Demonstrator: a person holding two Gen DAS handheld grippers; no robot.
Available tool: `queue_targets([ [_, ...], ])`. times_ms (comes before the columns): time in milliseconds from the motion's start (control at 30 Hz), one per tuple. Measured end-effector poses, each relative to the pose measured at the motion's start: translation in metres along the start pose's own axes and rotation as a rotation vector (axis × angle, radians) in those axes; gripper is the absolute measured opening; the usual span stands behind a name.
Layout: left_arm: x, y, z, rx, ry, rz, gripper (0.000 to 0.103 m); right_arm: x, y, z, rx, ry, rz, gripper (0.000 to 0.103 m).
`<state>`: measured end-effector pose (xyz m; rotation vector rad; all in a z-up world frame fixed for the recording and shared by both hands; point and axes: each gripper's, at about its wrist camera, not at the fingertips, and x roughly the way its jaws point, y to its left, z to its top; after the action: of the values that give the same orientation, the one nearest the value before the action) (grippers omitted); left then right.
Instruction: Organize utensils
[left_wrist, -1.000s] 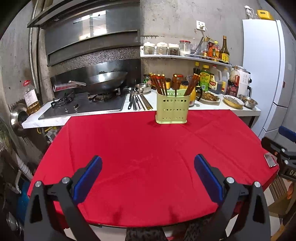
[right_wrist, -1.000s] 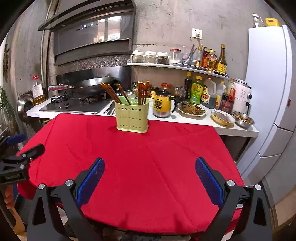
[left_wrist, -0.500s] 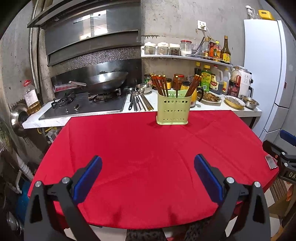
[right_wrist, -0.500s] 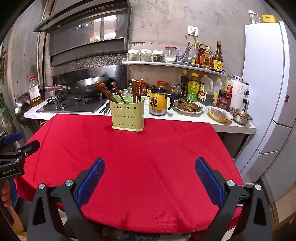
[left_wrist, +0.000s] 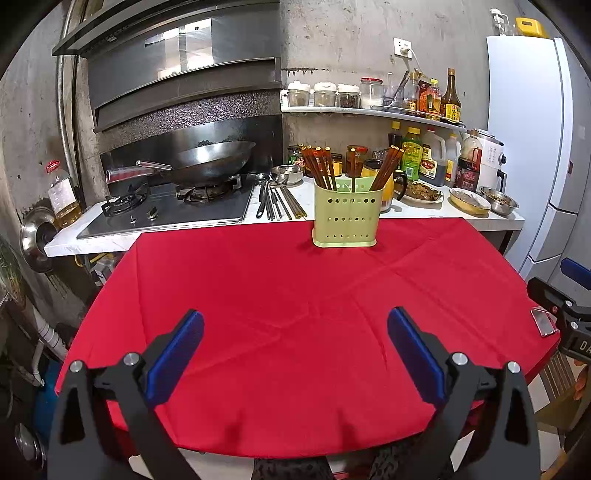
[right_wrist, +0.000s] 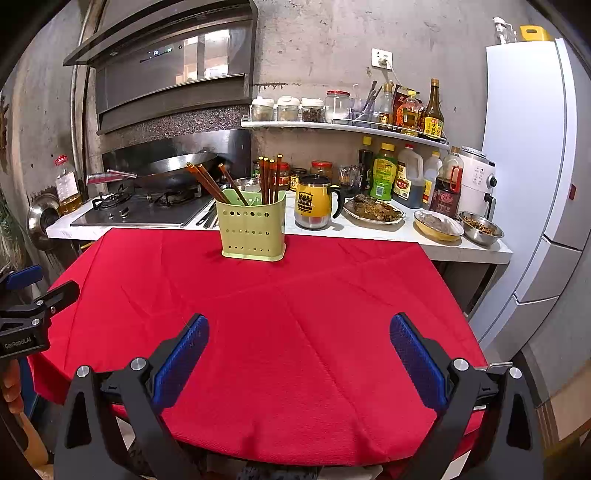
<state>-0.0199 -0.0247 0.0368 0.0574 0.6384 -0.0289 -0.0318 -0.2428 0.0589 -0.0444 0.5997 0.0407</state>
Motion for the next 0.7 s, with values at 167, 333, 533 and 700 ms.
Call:
queue_targets([
  [167, -0.0001, 0.0001, 0.0002, 0.001, 0.0, -0.001, 0.097, 0.0001, 0.0, 0.0, 0.001, 0.001, 0.0, 0.097],
  [333, 0.0003, 0.0004, 0.0003, 0.002, -0.002, 0.0, 0.097, 0.0002, -0.0004, 0.0002, 0.002, -0.001, 0.001, 0.097],
  [533, 0.0005, 0.0006, 0.0003, 0.001, -0.001, 0.0, 0.097, 0.0003, -0.0008, -0.0001, 0.003, 0.0, 0.001, 0.097],
  [700, 0.001, 0.0011, 0.0003, 0.001, -0.001, 0.0, 0.097, 0.0004, -0.0011, -0.0001, 0.003, -0.001, 0.002, 0.097],
])
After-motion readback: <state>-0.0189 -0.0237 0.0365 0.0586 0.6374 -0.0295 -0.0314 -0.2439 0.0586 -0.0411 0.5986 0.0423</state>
